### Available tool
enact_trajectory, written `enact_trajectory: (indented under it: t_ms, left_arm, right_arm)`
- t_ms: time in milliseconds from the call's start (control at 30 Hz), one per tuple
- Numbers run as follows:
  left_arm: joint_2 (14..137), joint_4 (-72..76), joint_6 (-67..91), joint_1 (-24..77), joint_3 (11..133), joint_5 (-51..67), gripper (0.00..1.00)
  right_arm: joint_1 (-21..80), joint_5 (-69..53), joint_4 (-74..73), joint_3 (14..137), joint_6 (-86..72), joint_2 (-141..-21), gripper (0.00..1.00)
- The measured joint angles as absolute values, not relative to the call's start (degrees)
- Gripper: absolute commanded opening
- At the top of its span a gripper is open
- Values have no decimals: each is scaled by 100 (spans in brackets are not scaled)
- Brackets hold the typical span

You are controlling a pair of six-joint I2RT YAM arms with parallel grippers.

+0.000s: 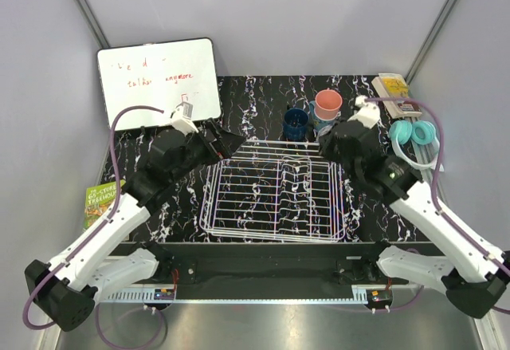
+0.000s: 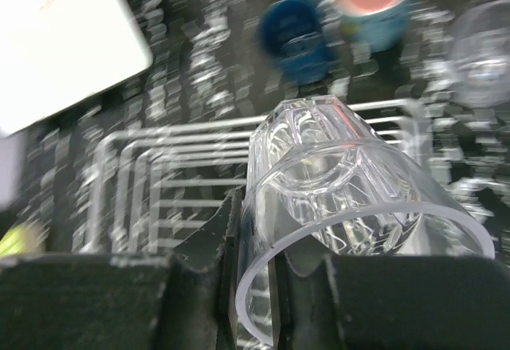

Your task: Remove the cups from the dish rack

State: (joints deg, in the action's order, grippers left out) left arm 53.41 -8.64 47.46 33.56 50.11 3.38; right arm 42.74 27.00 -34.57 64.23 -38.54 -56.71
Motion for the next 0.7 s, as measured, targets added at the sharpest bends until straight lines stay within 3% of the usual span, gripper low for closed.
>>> enact_trajectory:
  t_ms: [333,700]
  left_arm:
    - [5264,-2165,4759,3356,5011,-515,99]
    - [5310,-2539,4759,3356,4906,-604,99]
  right_arm:
    - [1826,3177,-4995,8171,-4021,-7345,0]
    - [1404,2534,-5708,9596,-4080,-9529,0]
